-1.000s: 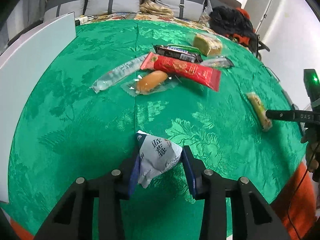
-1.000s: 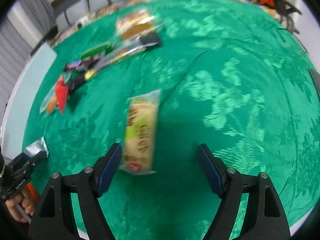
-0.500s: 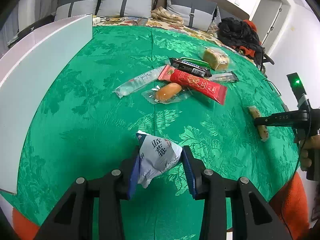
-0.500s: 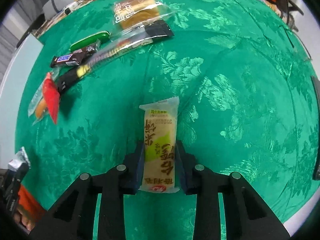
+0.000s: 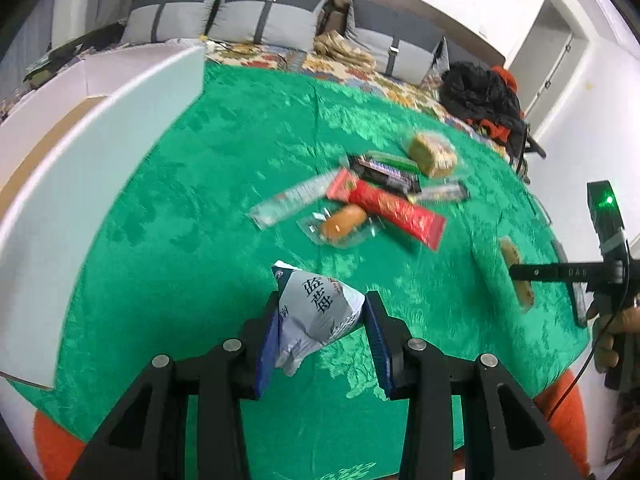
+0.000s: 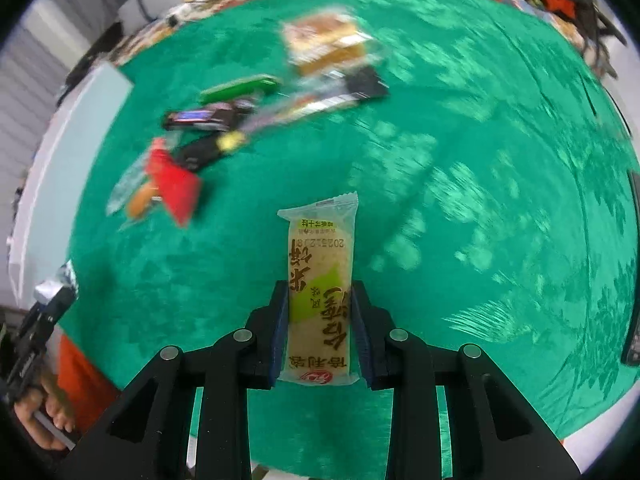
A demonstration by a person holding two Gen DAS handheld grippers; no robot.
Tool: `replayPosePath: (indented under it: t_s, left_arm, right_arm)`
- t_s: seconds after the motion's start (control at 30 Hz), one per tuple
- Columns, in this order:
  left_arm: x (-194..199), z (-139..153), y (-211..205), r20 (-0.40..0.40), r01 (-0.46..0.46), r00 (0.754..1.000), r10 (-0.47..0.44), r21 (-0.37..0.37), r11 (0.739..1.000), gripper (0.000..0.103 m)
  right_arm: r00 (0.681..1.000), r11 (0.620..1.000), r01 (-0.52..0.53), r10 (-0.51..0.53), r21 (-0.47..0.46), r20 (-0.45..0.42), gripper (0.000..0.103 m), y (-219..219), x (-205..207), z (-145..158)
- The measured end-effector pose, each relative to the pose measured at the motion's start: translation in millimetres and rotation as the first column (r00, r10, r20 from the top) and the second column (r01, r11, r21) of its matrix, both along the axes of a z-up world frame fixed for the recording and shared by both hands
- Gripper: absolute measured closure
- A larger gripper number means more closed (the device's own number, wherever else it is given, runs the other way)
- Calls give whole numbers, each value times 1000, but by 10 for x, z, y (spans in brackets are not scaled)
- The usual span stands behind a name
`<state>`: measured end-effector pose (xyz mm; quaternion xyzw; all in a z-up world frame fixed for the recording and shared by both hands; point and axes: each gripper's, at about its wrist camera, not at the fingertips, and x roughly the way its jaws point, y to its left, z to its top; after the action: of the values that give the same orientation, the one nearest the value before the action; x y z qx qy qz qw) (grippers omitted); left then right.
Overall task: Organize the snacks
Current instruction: 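Carry both snacks into the white box and open both tools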
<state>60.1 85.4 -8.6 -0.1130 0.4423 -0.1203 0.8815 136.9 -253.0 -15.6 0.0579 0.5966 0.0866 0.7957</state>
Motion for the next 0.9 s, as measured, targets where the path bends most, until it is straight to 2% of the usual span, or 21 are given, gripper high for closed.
replayPosePath:
  t_s: [0.2,0.3,0.4,0.5,0.57,0.73,0.83,0.87,0.9]
  left_arm:
    - [19,337,378,40,-56,998,57,-29,998,64]
    - [63,589,758,68,-107,992,109,-43,993,64]
    - [116,799,1152,100,-166,981,168,-25,986,64]
    - [180,991,1637,132,-247,961,241,26,969,64]
    - [231,1084,2011,134,-302,946,293,51,952,64]
    - [290,1085,2711,115,-420,906,408,113,900,64]
    - [284,1006,3020,98,-474,880,464,138,870,62]
    - [290,974,3113,91,-493,870,484,152,857,58]
    - [282,950,3179,85,-505,863,498,162,848,40]
  right_arm:
    - [990,990,-141,140,29,15,72,600,35,181]
    - [980,978,-200,198,67,28,72,971,58,288]
    - [966,959,-256,248,125,75,72,1409,102,565]
    - [940,926,-330,305,184,154,72,1977,196,928]
    - [910,894,-397,355,208,214,72,2428,247,1206]
    - [846,830,-508,429,231,318,71,3406,353,1630]
    - [821,798,-543,441,260,363,64,3915,453,1707]
    - [818,791,-548,439,272,372,44,3996,467,1712]
    - [817,787,-548,433,281,381,35,4084,504,1725]
